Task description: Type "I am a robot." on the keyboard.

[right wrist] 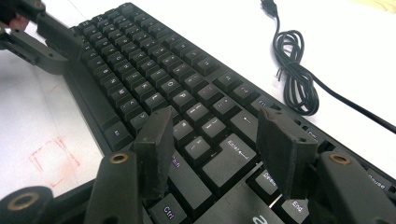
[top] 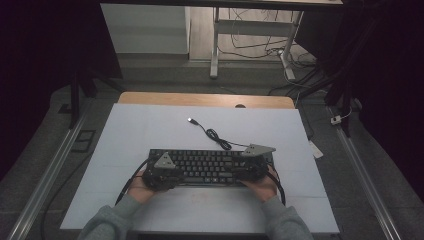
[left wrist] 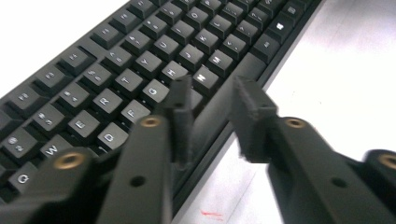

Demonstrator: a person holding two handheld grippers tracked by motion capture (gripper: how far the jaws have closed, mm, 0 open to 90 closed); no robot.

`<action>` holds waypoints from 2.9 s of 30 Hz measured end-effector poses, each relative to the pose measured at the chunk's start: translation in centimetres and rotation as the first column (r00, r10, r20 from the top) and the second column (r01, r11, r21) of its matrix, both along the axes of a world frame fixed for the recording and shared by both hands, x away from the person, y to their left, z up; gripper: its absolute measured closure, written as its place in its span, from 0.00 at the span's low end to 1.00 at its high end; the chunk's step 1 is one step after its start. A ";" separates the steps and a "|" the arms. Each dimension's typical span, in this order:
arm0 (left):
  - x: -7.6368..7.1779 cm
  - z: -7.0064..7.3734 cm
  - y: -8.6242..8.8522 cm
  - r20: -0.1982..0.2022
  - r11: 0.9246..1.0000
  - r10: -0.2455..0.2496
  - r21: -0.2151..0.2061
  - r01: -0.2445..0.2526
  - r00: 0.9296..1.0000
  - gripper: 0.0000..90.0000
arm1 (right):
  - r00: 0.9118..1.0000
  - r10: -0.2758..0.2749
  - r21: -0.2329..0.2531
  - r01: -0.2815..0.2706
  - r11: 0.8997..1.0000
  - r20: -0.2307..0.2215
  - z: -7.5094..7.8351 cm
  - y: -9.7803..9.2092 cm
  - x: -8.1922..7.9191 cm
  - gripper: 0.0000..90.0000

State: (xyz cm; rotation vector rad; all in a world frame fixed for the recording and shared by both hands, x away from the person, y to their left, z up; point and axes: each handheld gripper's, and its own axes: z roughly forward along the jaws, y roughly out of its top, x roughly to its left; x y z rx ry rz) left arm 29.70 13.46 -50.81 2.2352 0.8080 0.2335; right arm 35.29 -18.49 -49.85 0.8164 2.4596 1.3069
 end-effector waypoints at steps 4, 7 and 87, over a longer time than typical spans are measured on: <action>0.0 -0.4 -0.2 0.001 1.000 -0.006 0.014 0.005 1.000 0.93 | 1.000 -0.002 0.001 0.002 1.000 0.002 0.0 0.0 0.0 0.52; 0.2 -0.6 -0.4 0.001 1.000 -0.007 0.025 0.007 1.000 0.98 | 1.000 -0.002 -0.002 0.002 1.000 0.001 -0.1 0.0 0.1 0.52; 1.1 1.0 4.8 0.017 0.967 0.225 -0.125 -0.221 0.974 0.47 | 1.000 -0.012 -0.010 0.012 1.000 0.008 0.1 -0.2 -0.1 0.51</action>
